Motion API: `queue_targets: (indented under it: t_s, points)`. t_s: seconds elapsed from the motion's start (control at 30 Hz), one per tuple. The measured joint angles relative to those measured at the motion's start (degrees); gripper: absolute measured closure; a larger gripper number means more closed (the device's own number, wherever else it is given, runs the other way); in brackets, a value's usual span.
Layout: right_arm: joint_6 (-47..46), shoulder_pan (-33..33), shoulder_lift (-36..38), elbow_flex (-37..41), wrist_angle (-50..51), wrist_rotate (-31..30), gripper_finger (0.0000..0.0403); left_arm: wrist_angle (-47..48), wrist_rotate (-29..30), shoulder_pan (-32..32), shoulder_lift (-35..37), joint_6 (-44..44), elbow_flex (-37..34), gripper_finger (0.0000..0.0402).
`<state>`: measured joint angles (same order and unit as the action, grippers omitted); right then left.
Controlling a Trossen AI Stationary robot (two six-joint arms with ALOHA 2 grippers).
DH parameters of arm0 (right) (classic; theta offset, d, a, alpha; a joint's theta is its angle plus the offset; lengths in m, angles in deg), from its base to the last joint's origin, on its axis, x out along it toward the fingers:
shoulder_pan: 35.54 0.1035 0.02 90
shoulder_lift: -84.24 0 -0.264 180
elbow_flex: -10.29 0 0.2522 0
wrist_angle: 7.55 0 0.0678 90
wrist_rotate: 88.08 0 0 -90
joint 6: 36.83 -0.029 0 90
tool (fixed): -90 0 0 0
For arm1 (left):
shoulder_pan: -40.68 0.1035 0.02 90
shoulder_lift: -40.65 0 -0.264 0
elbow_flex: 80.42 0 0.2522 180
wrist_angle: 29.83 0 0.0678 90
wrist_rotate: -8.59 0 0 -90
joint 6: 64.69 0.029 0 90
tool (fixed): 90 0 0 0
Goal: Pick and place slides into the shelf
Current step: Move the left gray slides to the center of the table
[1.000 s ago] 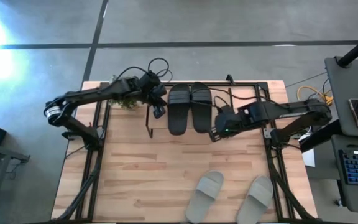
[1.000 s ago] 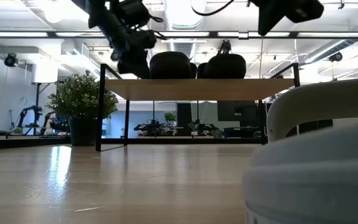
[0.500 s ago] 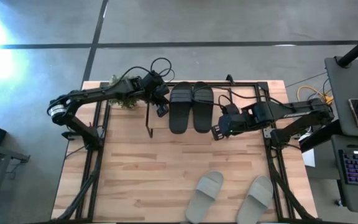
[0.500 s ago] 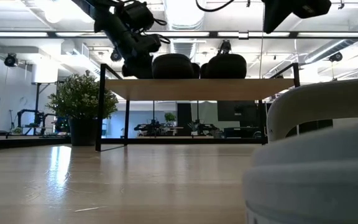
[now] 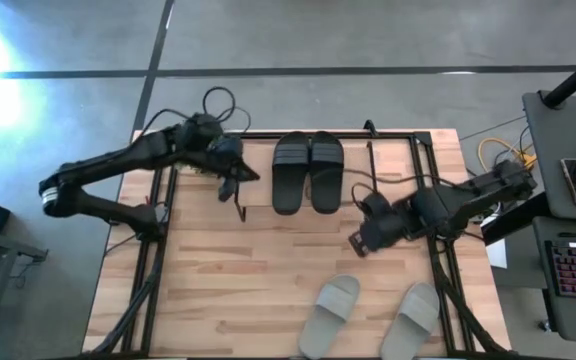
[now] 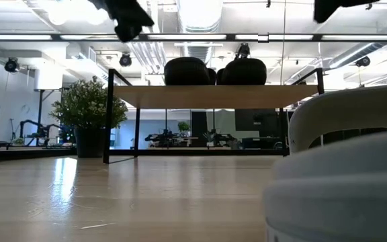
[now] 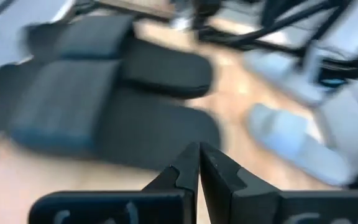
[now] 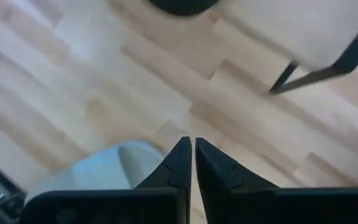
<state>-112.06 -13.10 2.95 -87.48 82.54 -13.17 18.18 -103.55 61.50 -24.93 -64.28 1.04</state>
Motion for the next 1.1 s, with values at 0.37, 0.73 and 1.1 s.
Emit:
queue_targets:
  t_s: [0.37,0.73,1.1]
  points:
    - [-22.50,16.71,-6.60,0.02,-8.20,3.61,0.0271,-0.77,-1.30,-10.35,5.03,-0.05,-7.34,0.0402]
    - [-22.18,24.34,-21.54,-8.30,-15.07,3.20,0.0227,-0.78,7.83,-24.47,10.88,-6.85,-10.81,0.0402]
    - [-12.03,29.12,-42.69,-33.52,9.24,-9.16,0.0227,-0.80,27.27,-40.14,8.56,-21.57,-10.90,0.0402]
